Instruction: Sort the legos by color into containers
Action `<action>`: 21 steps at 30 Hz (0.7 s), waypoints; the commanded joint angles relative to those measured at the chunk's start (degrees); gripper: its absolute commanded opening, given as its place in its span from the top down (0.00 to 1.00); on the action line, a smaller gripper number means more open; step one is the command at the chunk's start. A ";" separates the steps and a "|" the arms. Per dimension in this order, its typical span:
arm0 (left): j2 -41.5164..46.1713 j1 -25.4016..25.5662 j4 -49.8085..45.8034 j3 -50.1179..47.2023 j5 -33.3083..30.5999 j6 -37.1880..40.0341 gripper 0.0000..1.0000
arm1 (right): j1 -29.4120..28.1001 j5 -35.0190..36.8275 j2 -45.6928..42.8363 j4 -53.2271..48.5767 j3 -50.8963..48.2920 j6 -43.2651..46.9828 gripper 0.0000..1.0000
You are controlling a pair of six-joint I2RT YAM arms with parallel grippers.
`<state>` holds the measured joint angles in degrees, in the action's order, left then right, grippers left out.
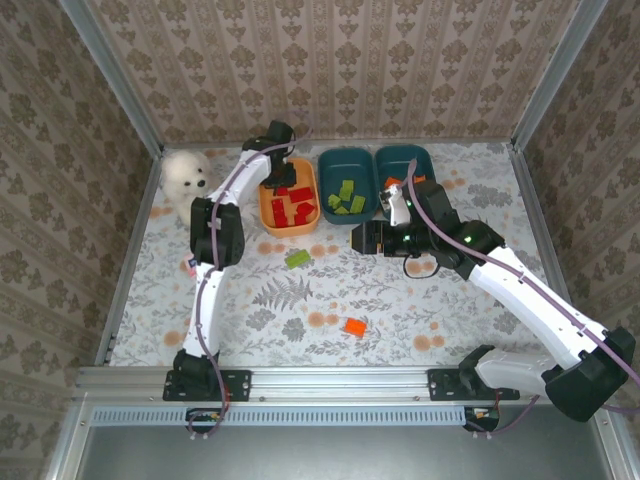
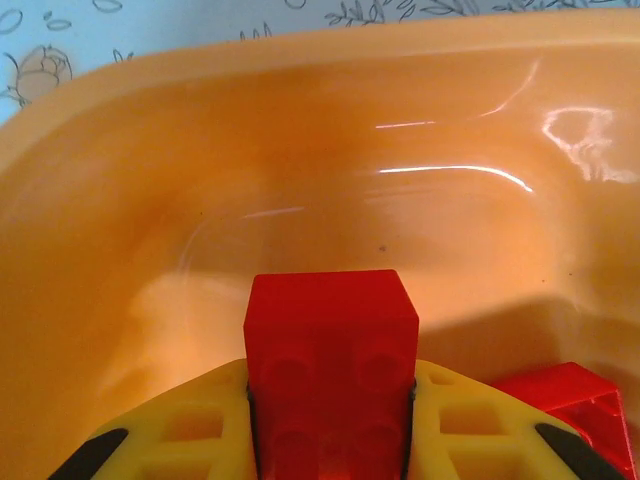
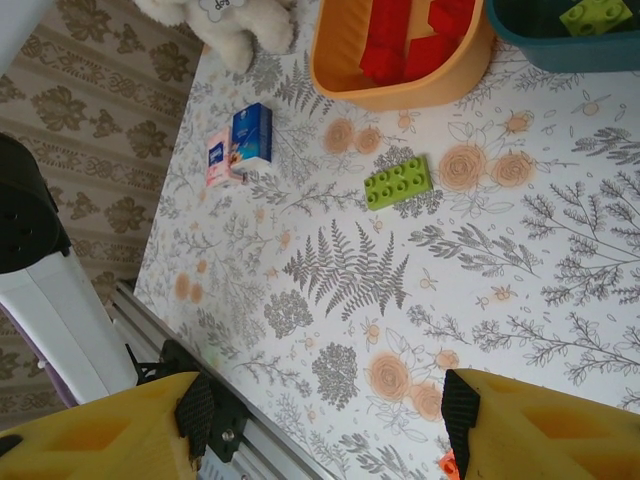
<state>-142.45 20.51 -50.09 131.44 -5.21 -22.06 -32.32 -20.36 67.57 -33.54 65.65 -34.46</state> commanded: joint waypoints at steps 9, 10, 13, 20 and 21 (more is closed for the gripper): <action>-0.73 -0.59 -3.52 3.58 1.56 -3.51 0.49 | -0.38 -0.94 -1.17 -3.44 1.10 1.79 0.33; -0.14 -0.50 -3.61 3.81 1.71 -3.51 0.46 | -0.38 -0.54 -1.06 -4.20 1.38 2.43 0.33; 2.71 -0.31 -3.09 3.83 2.13 -3.44 0.42 | -0.46 1.27 -0.53 -7.72 2.71 4.72 0.34; 14.69 0.68 -0.41 1.13 5.24 -6.40 0.37 | -6.22 9.24 3.93 -23.32 5.19 5.82 0.32; 17.17 1.06 0.50 -0.68 5.90 -6.41 0.35 | -7.75 9.97 4.74 -25.09 4.99 5.36 0.32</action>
<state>-135.94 20.84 -50.96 131.98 -1.85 -26.63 -37.08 -14.48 69.89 -48.18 69.89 -29.71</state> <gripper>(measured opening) 0.639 0.680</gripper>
